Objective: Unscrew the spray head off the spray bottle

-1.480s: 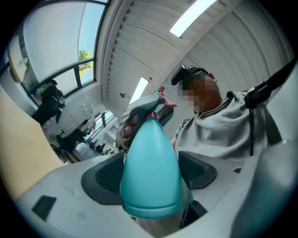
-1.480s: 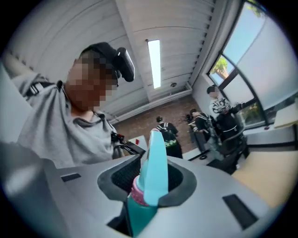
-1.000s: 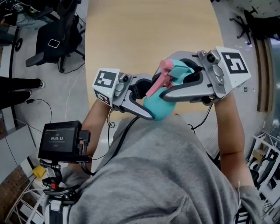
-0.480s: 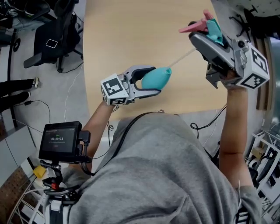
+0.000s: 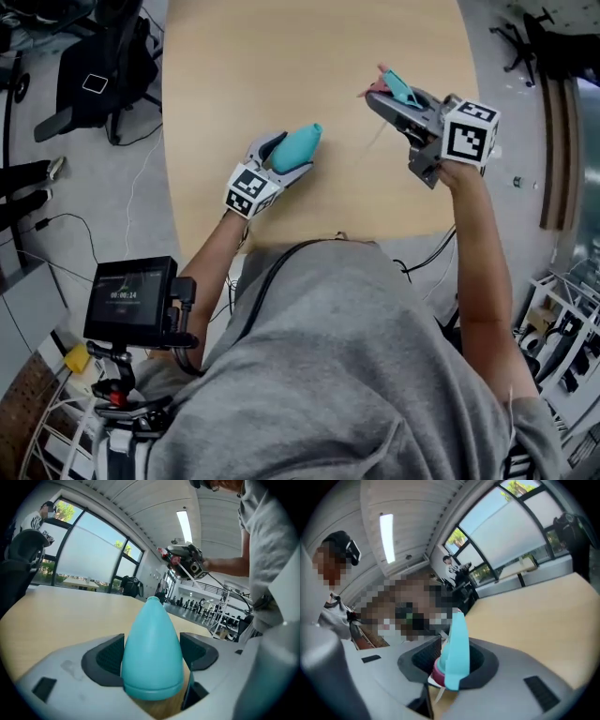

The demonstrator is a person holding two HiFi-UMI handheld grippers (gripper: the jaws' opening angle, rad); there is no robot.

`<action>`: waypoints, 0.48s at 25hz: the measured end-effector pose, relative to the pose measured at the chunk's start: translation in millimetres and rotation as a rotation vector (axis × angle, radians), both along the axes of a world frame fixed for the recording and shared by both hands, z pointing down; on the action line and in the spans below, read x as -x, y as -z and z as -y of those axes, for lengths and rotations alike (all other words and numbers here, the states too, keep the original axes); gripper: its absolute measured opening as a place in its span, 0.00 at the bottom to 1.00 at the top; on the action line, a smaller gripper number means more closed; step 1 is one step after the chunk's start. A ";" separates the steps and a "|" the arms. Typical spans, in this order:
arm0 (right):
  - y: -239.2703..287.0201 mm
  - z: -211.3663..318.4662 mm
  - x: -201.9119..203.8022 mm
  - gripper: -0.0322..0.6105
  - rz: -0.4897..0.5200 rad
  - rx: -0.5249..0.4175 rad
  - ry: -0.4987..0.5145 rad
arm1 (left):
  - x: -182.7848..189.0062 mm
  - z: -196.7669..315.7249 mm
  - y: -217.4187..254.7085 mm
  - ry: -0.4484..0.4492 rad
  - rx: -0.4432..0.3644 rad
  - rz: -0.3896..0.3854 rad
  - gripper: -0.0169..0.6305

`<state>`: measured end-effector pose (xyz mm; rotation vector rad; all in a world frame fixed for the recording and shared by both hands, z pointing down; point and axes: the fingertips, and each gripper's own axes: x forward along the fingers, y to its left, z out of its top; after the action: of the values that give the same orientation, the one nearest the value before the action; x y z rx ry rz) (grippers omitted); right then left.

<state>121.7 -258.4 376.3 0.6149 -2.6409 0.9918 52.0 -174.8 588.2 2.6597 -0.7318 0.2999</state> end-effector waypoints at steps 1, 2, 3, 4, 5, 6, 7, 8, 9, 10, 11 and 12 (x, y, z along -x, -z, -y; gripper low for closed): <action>-34.3 -2.6 -5.1 0.21 -0.056 0.060 0.003 | 0.9 0.7 -7.6 0.013 0.012 0.011 0.60; -67.1 -9.9 -6.9 0.21 -0.117 0.113 0.012 | 4.4 -1.5 -12.9 0.026 0.019 0.018 0.60; -96.7 -20.7 -5.0 0.21 -0.172 0.159 0.026 | 9.9 -5.2 -16.1 0.039 0.022 0.021 0.60; -122.7 -32.2 -0.9 0.21 -0.216 0.199 0.039 | 15.8 -8.6 -17.5 0.052 0.021 0.016 0.60; -145.2 -42.2 3.5 0.21 -0.249 0.234 0.047 | 21.0 -10.7 -17.7 0.063 0.017 0.008 0.60; -164.9 -49.9 7.1 0.21 -0.278 0.263 0.048 | 25.1 -11.7 -17.1 0.073 0.011 -0.001 0.60; -181.8 -55.8 10.1 0.21 -0.306 0.283 0.044 | 28.8 -12.6 -16.1 0.081 0.003 -0.010 0.60; -195.4 -61.3 13.6 0.21 -0.332 0.296 0.039 | 33.0 -14.8 -14.9 0.090 -0.006 -0.019 0.60; -205.7 -67.6 18.5 0.21 -0.354 0.304 0.037 | 38.1 -19.0 -14.1 0.102 -0.013 -0.029 0.60; -213.1 -74.3 24.3 0.21 -0.375 0.308 0.039 | 43.8 -24.5 -14.4 0.113 -0.018 -0.037 0.60; -218.8 -80.1 29.7 0.21 -0.398 0.307 0.045 | 48.9 -30.1 -16.3 0.121 -0.022 -0.035 0.60; -223.7 -84.8 33.9 0.21 -0.422 0.304 0.055 | 52.5 -35.0 -19.6 0.122 -0.027 -0.022 0.60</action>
<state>87.8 -173.6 600.0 0.5985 -2.0811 1.0804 -0.5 -139.8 607.7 2.6252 -0.8934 0.2297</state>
